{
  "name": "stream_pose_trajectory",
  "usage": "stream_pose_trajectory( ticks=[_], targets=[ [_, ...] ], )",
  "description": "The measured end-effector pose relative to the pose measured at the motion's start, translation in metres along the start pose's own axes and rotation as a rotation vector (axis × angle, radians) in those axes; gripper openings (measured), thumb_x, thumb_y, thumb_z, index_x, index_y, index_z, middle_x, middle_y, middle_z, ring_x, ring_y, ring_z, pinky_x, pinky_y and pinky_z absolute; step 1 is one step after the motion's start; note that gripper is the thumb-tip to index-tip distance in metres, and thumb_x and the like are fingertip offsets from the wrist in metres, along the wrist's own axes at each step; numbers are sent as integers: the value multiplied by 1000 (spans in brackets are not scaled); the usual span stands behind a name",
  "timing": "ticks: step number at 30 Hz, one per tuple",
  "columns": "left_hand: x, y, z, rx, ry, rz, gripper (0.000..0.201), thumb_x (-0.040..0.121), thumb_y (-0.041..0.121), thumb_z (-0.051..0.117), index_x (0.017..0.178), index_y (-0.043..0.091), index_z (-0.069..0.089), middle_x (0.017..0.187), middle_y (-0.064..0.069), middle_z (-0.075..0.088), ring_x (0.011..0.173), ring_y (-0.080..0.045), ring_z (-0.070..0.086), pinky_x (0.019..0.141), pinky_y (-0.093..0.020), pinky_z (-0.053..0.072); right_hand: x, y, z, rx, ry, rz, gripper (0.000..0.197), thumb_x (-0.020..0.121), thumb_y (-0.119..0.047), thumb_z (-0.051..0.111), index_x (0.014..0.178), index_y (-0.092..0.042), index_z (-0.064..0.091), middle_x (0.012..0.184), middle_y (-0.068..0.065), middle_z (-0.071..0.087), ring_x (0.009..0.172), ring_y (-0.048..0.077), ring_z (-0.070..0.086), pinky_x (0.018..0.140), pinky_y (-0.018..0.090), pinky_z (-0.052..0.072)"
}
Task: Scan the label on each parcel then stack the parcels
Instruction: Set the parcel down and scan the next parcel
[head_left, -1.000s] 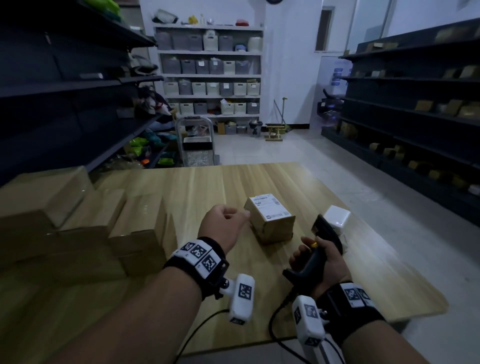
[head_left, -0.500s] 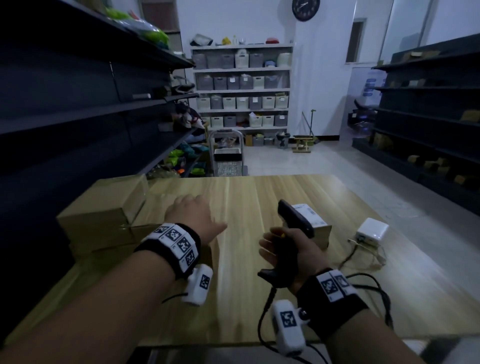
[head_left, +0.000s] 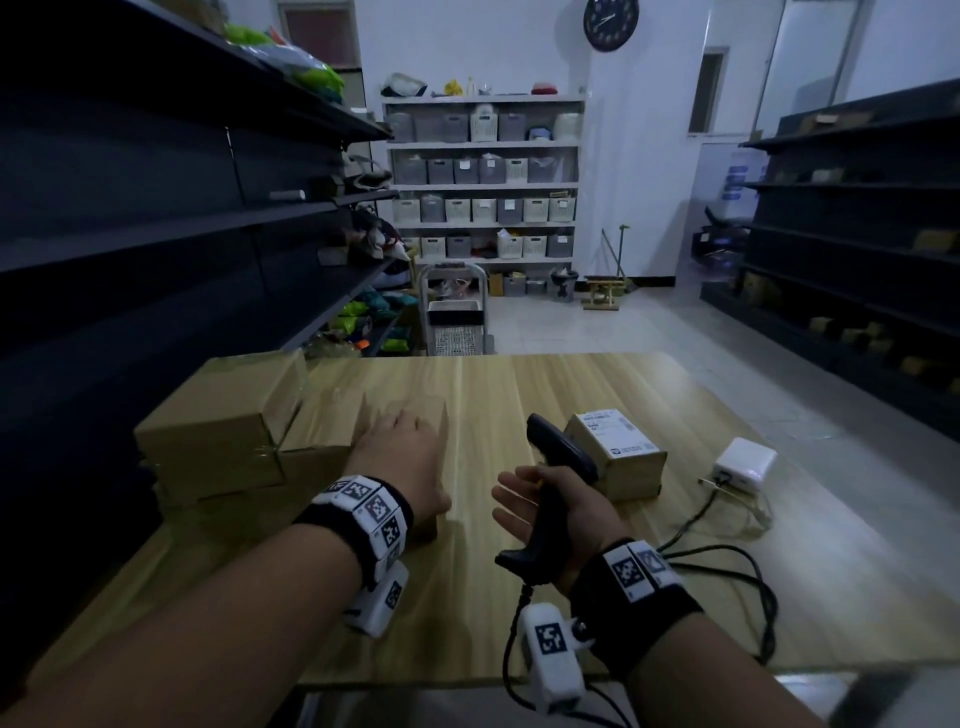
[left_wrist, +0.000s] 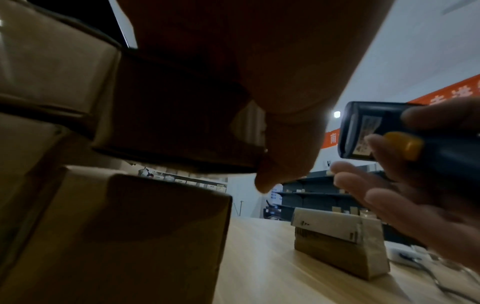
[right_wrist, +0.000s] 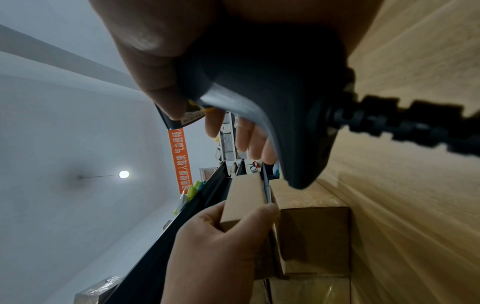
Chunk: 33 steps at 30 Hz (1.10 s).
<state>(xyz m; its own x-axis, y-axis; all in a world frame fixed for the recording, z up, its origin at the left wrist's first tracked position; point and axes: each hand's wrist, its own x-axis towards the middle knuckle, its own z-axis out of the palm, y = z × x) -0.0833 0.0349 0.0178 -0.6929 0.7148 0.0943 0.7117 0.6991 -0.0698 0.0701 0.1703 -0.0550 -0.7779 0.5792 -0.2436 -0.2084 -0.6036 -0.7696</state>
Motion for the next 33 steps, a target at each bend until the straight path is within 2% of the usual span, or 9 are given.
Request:
stream_pose_trajectory(
  ticks=[7, 12, 15, 17, 20, 23, 28, 31, 33],
  targets=[
    [-26, 4, -5, -777, 233, -42, 79, 80, 50, 87, 149, 22, 61, 126, 6, 69, 113, -19, 67, 102, -44, 61, -3, -1, 1, 17, 2, -1, 49, 74, -26, 81, 113, 2, 70, 126, 24, 77, 117, 38, 76, 101, 56, 59],
    [-43, 10, 13, -1429, 200, -117, 43, 85, 45, 86, 121, 30, 71, 116, -3, 79, 103, -24, 77, 82, -35, 67, -4, -6, -4, 32, 17, 7, 51, 72, -30, 83, 114, -4, 72, 127, 18, 78, 116, 37, 77, 95, 54, 60],
    [-47, 22, 30, -1923, 57, -218, 27, 94, 22, 79, 117, 7, 75, 103, -19, 84, 88, -31, 80, 71, -40, 66, -9, -11, -7, 46, -21, 20, 34, 84, -30, 77, 109, -9, 68, 128, 16, 78, 113, 38, 76, 89, 52, 58],
    [-47, 27, 48, -2107, 13, -199, 38, 85, 14, 78, 117, -7, 73, 100, -25, 84, 85, -36, 80, 63, -38, 66, -14, -14, -9, 79, -45, 33, 21, 96, -28, 67, 109, -12, 64, 126, 15, 79, 110, 41, 76, 84, 52, 57],
    [-47, 29, 69, -2122, -89, -173, 60, 78, 13, 72, 135, -6, 65, 121, -30, 80, 111, -46, 80, 83, -49, 70, -15, -16, -16, 109, -46, 4, 32, 87, -27, 72, 113, -11, 64, 128, 17, 78, 121, 43, 72, 94, 63, 56],
    [-39, 31, 85, -2064, -152, -227, 58, 81, 5, 74, 138, -6, 64, 122, -30, 80, 111, -46, 80, 87, -49, 68, -14, -18, -27, 68, 13, -30, 41, 79, -28, 75, 114, -10, 64, 129, 17, 78, 123, 41, 72, 106, 70, 49],
    [-26, 39, 102, -1977, -264, -282, 67, 72, -7, 74, 138, -4, 63, 119, -30, 81, 111, -50, 79, 105, -65, 60, -23, -26, -37, 56, 60, -25, 20, 96, -25, 67, 109, -10, 64, 128, 17, 78, 113, 38, 77, 85, 59, 62],
    [-24, 47, 112, -1916, -256, -295, 57, 82, -9, 75, 136, 3, 66, 117, -25, 83, 108, -47, 81, 100, -61, 63, -25, -30, -40, 14, 131, -76, 28, 92, -25, 72, 112, -7, 67, 126, 18, 79, 115, 36, 77, 99, 63, 58],
    [-24, 52, 118, -1914, -240, -326, 53, 85, -11, 75, 135, 5, 67, 115, -23, 84, 107, -45, 82, 91, -54, 66, -30, -34, -42, -54, 190, -97, 29, 95, -25, 71, 115, -4, 71, 119, 17, 80, 108, 36, 78, 88, 57, 63]
  ],
)
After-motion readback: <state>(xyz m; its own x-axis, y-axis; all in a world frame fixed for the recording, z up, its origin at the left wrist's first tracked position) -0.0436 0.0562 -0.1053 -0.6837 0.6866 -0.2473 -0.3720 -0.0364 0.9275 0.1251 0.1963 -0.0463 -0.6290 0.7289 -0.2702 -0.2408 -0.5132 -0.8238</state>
